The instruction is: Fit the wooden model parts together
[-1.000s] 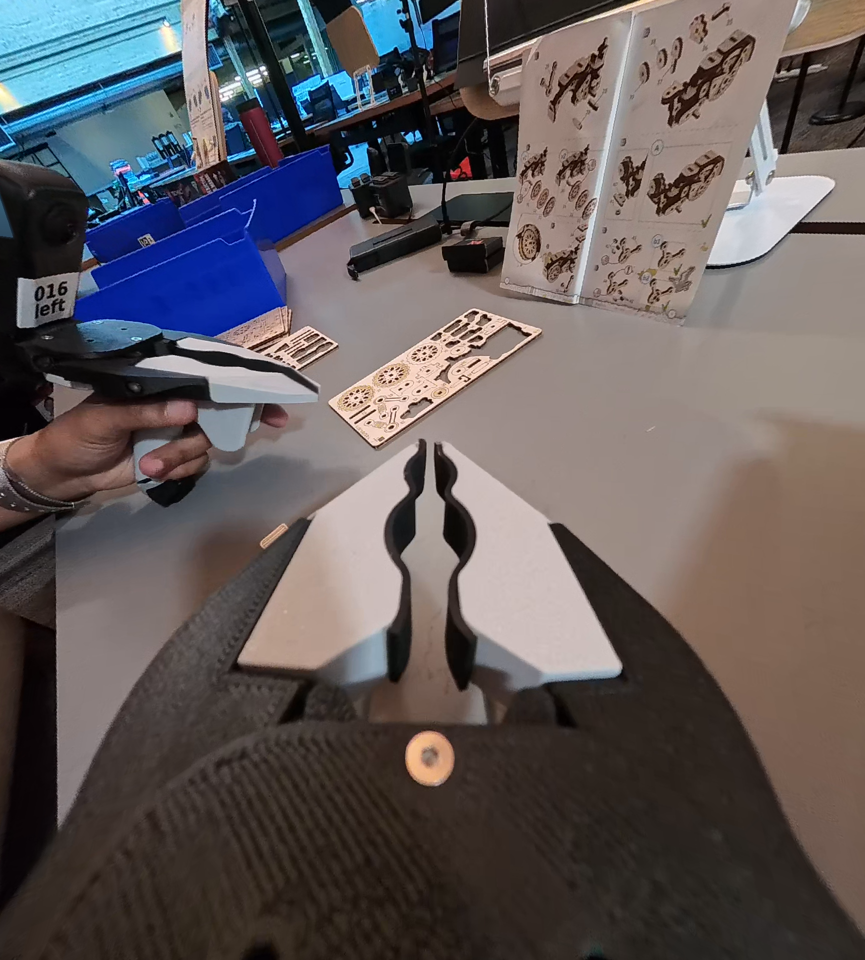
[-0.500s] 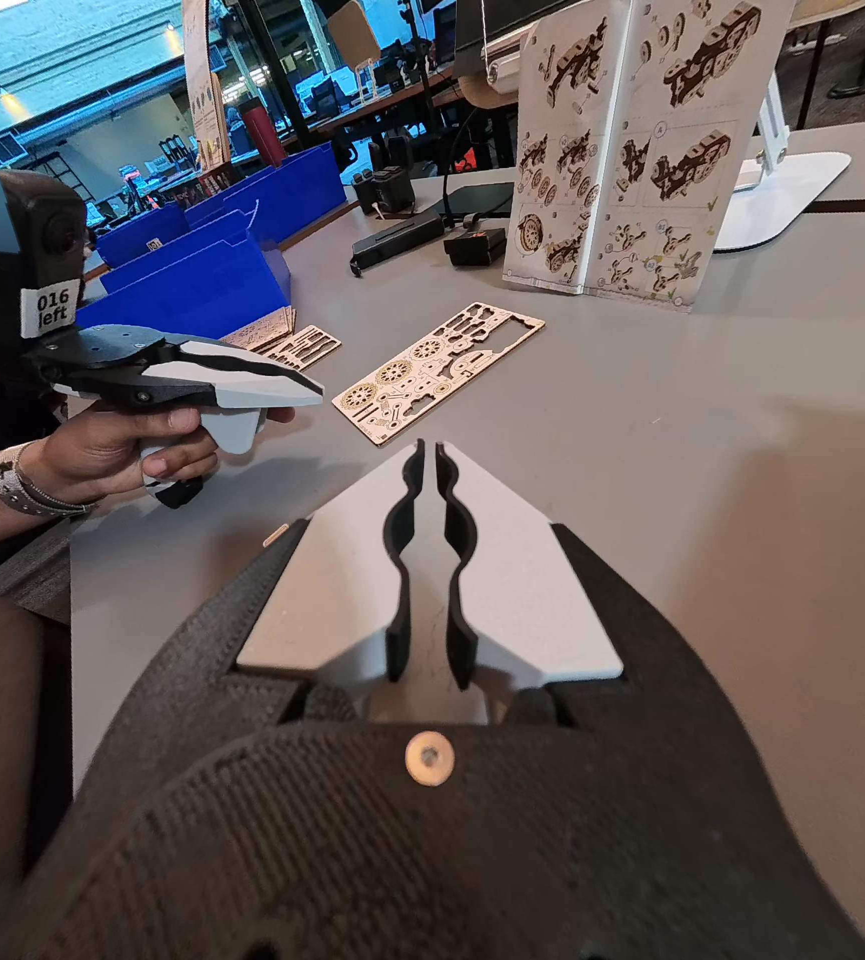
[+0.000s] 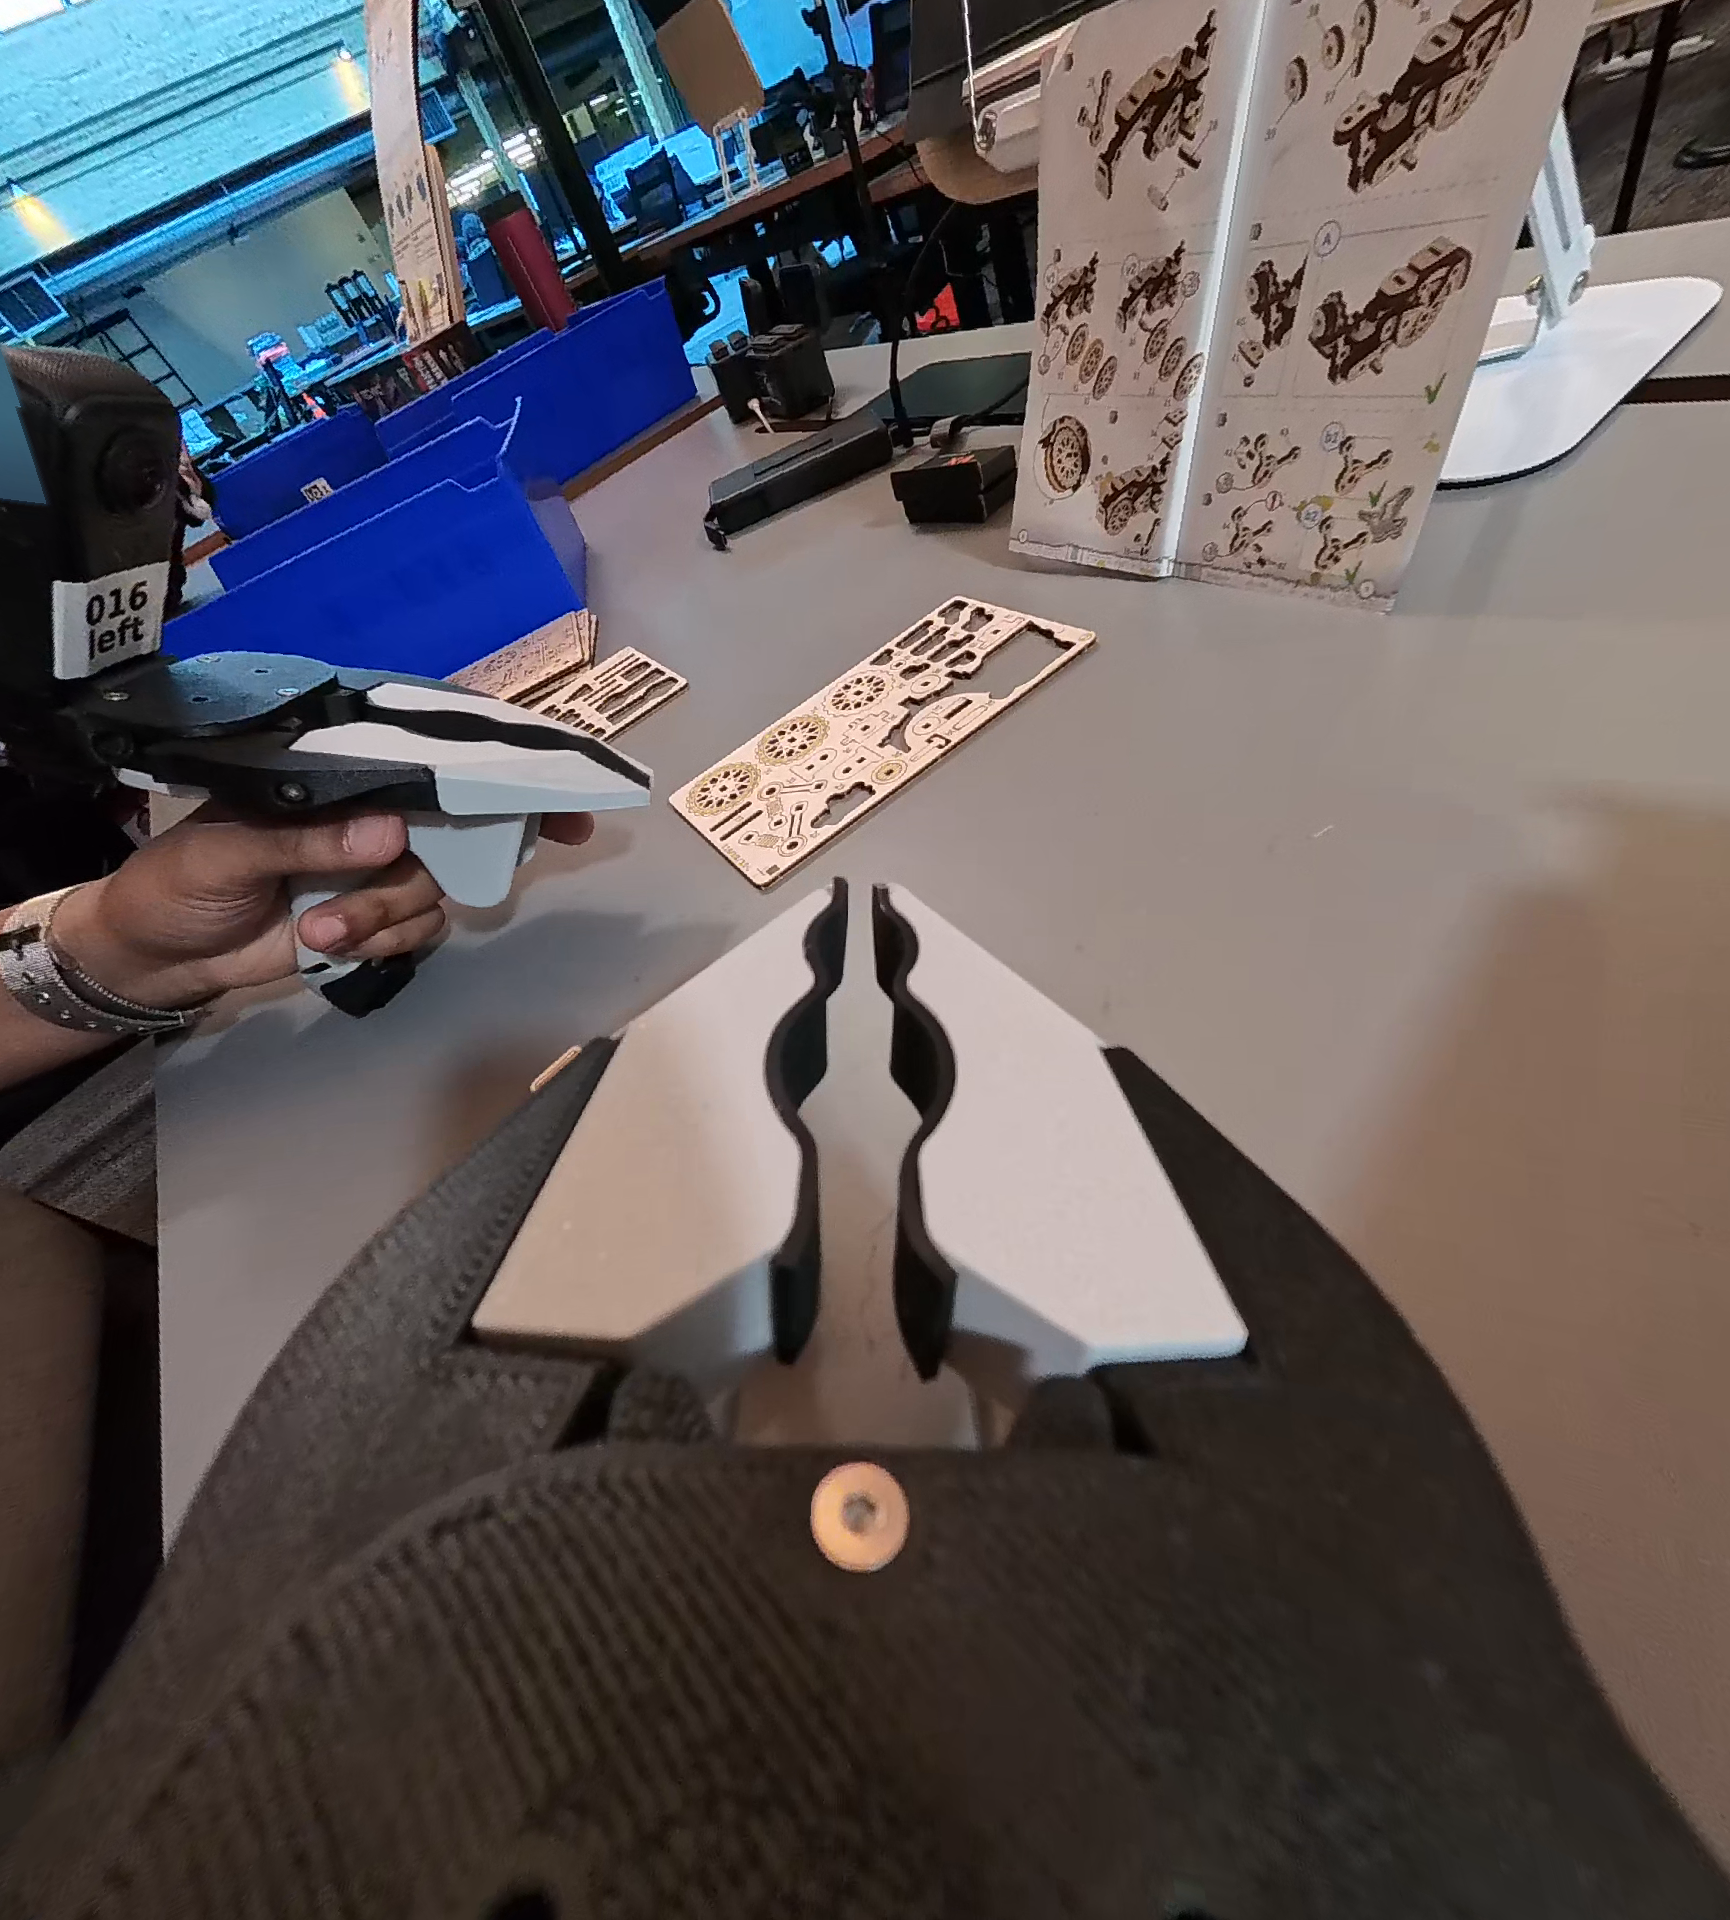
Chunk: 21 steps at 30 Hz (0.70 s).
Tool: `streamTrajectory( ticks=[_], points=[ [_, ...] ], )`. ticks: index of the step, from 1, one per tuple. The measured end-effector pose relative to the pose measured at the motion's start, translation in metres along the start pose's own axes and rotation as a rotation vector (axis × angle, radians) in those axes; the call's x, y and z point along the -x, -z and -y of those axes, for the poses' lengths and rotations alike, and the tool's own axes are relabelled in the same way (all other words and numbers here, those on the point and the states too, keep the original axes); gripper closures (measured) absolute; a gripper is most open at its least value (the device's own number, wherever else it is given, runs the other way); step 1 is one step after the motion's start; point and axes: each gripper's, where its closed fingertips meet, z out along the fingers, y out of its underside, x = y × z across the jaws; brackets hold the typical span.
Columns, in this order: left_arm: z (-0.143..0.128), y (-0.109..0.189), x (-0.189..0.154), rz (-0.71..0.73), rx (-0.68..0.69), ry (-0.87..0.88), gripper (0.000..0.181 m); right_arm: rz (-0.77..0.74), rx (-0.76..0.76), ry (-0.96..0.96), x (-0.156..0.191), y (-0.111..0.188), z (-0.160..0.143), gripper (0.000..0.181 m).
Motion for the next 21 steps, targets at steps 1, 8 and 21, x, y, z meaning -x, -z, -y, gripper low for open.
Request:
streamTrajectory(
  ticks=[1, 8, 21],
  points=[
    [0.0, 0.0, 0.0, 0.0, 0.0, 0.0, 0.181, 0.0, 0.0, 0.0, 0.0, 0.0, 0.0, 0.179],
    [0.0, 0.0, 0.002, 0.011, 0.0, 0.006, 0.181, 0.003, 0.001, -0.009, 0.0, 0.0, 0.0, 0.179],
    [-0.002, -0.001, 0.012, 0.074, 0.015, 0.031, 0.181, 0.012, -0.011, -0.023, 0.002, 0.0, 0.001, 0.179]
  ],
)
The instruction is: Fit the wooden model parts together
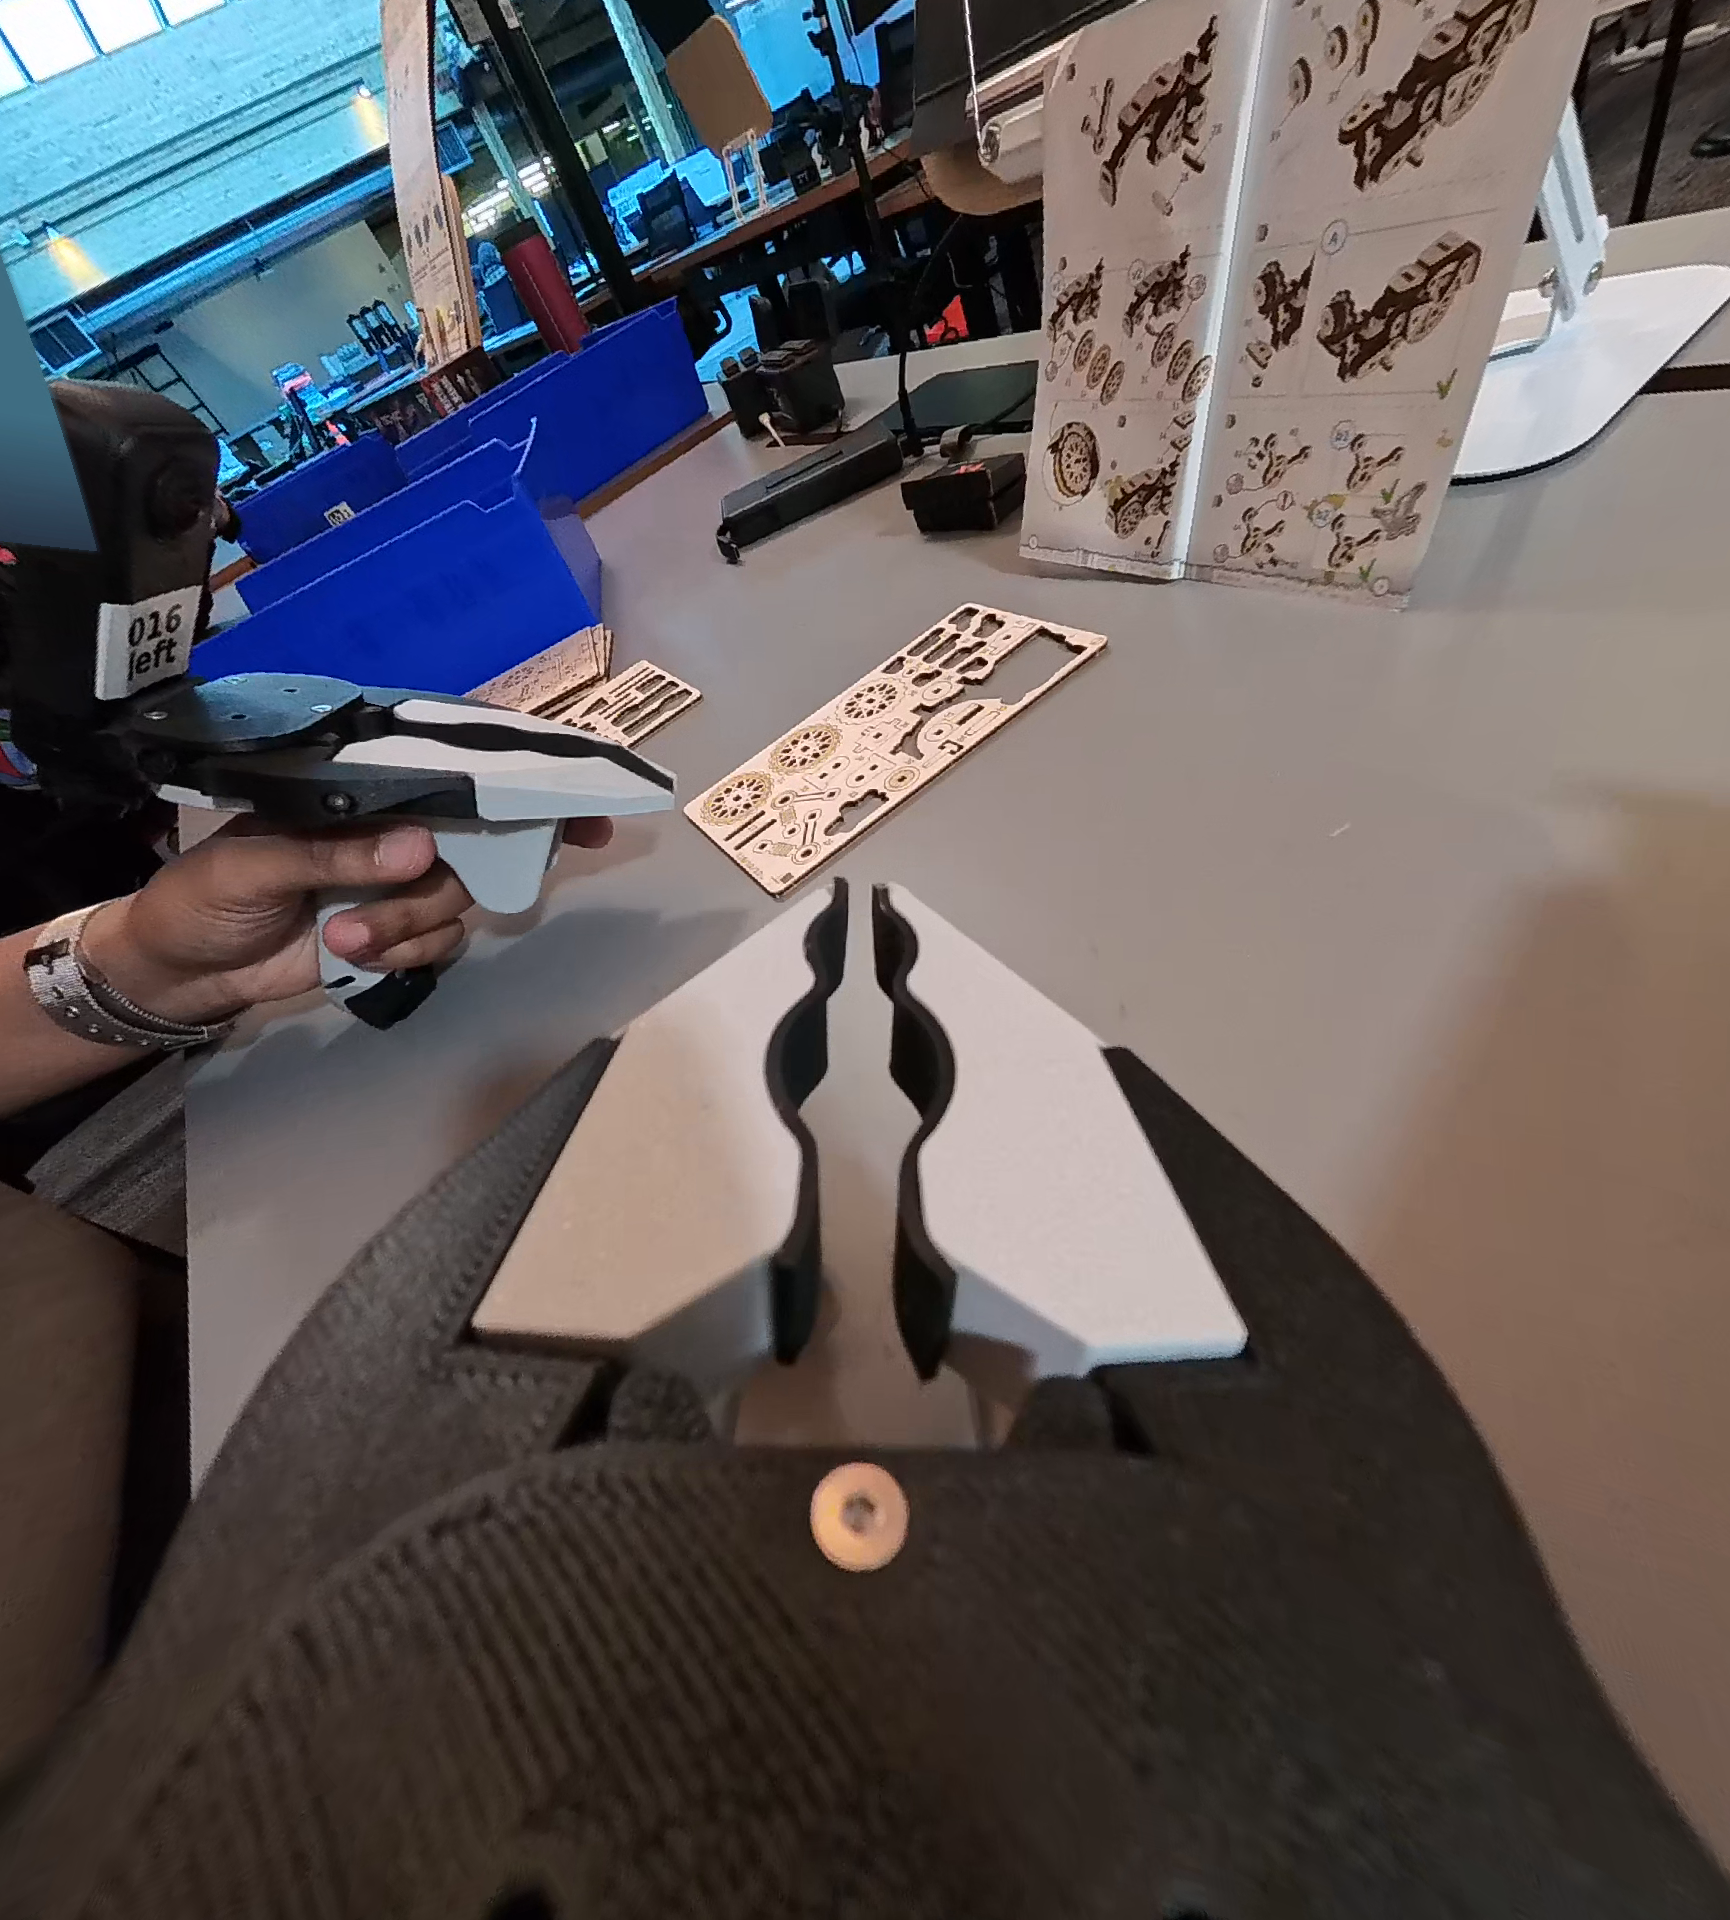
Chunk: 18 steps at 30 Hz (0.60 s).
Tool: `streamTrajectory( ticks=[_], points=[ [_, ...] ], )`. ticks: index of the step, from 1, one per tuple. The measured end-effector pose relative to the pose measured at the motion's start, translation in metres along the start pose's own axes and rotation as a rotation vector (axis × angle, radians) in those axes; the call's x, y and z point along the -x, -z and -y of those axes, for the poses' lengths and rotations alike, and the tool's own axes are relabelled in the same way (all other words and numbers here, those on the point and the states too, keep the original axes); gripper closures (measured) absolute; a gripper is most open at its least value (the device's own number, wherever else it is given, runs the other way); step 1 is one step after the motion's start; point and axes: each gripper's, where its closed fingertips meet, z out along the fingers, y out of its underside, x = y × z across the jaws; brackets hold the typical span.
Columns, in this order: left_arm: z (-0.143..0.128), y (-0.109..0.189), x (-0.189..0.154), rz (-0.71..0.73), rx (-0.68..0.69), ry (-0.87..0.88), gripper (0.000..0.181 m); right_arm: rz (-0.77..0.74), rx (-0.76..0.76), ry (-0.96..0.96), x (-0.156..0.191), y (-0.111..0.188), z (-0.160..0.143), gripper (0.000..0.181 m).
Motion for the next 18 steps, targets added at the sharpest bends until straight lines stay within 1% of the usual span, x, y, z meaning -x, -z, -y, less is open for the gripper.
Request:
streamTrajectory(
  ticks=[7, 11, 15, 18],
  points=[
    [0.0, 0.0, 0.008, 0.026, 0.001, 0.049, 0.181, 0.002, 0.003, -0.008, -0.001, 0.0, -0.001, 0.179],
    [-0.001, 0.001, 0.018, 0.065, 0.0, 0.104, 0.181, 0.003, 0.003, -0.01, -0.001, 0.0, -0.001, 0.179],
    [-0.002, 0.001, 0.028, 0.094, 0.0, 0.162, 0.175, 0.004, 0.004, -0.013, 0.0, 0.0, -0.001, 0.179],
    [0.002, 0.004, 0.038, 0.136, -0.027, 0.174, 0.168, 0.006, 0.007, -0.016, 0.0, 0.0, -0.001, 0.179]
  ],
)
